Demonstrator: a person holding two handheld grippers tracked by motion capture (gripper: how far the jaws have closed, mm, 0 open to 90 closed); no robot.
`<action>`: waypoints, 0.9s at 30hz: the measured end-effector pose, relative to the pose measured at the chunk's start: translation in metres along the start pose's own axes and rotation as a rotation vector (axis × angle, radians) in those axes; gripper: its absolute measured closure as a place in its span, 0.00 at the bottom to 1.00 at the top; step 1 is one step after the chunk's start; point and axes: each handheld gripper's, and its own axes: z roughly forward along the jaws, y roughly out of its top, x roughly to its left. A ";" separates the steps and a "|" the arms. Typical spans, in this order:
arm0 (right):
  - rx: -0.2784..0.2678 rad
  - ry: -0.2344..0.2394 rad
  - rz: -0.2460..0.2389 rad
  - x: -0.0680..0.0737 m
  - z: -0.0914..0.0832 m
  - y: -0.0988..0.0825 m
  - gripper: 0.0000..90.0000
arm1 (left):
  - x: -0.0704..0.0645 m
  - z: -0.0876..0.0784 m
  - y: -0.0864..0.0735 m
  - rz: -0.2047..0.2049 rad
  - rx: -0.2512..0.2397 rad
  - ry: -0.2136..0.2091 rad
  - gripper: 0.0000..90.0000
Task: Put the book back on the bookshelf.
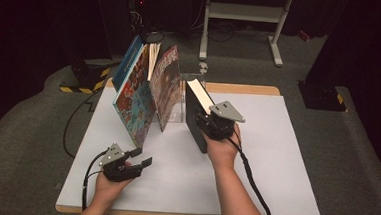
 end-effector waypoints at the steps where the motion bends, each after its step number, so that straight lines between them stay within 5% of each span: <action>1: 0.000 -0.004 -0.001 0.000 0.002 0.001 0.59 | 0.000 0.000 0.000 -0.003 -0.002 -0.001 0.44; 27: 0.000 -0.104 0.020 -0.005 0.070 0.012 0.59 | 0.001 0.002 -0.004 0.038 0.027 0.031 0.41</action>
